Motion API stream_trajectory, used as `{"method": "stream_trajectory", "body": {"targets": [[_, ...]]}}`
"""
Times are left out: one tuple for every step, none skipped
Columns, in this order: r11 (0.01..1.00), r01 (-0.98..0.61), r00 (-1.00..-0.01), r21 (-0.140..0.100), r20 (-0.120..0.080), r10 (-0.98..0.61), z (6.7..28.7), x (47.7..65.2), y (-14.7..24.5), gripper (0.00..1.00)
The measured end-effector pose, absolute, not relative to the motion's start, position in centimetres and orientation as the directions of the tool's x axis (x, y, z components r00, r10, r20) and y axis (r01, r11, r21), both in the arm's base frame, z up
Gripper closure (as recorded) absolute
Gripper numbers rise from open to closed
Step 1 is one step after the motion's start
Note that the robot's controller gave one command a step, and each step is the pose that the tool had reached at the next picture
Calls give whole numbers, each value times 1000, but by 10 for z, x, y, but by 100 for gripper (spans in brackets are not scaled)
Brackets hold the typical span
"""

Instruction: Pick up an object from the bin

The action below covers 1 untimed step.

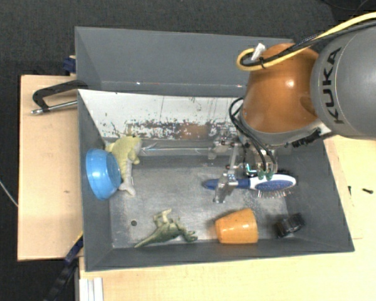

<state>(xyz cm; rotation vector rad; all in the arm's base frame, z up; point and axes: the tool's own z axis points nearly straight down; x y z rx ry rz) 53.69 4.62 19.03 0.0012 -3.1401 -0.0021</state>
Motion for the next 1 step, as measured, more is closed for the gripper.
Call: {"method": "stream_trajectory", "body": {"targets": [[989,-145,-989,0,4,-145,119,564,-3,0]]}}
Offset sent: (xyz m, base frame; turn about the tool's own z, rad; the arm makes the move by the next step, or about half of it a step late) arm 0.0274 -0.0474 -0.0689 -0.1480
